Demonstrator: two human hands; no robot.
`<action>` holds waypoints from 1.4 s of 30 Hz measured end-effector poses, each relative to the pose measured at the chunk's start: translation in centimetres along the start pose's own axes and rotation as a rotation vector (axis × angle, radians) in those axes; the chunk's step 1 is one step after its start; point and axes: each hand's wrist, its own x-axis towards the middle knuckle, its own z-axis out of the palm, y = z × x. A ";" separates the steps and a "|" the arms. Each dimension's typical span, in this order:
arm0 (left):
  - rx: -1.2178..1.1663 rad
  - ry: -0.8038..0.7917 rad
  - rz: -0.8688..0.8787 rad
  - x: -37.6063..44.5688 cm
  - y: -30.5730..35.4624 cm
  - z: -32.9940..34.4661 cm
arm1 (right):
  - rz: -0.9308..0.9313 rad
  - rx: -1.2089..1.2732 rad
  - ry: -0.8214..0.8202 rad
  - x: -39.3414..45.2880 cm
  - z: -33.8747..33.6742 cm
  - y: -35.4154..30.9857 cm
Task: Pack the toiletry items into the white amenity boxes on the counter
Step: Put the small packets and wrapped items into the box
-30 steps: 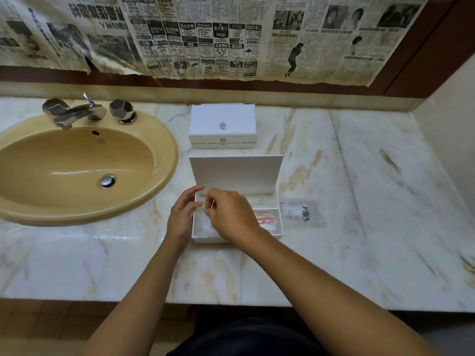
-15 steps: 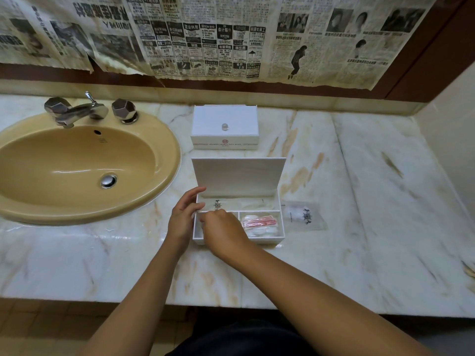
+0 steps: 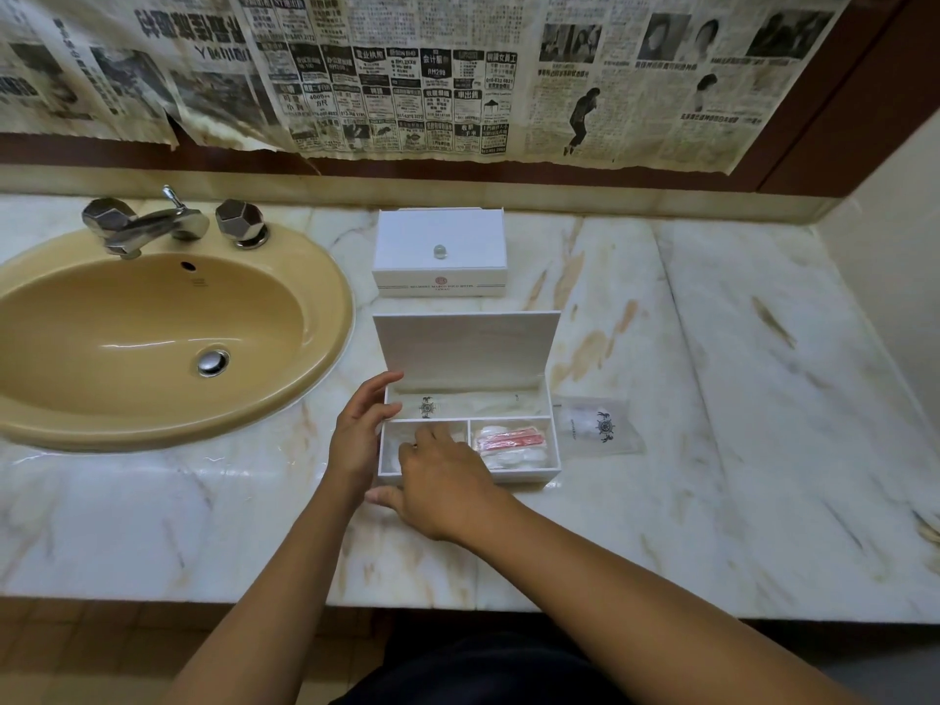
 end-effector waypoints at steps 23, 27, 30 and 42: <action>0.039 0.009 -0.060 0.1 -0.6 -0.4 | 0.488 0.444 0.526 -2.1 -2.7 13.6; 0.045 -0.005 -0.073 0.1 -0.5 -0.6 | 0.533 0.367 0.373 -2.1 -0.8 14.7; 0.052 0.000 -0.072 0.1 -0.5 -0.6 | 0.535 0.323 0.340 -2.2 -0.1 14.9; 0.040 -0.013 -0.076 0.0 -0.4 -0.6 | 0.547 0.299 0.502 -2.2 -0.6 15.1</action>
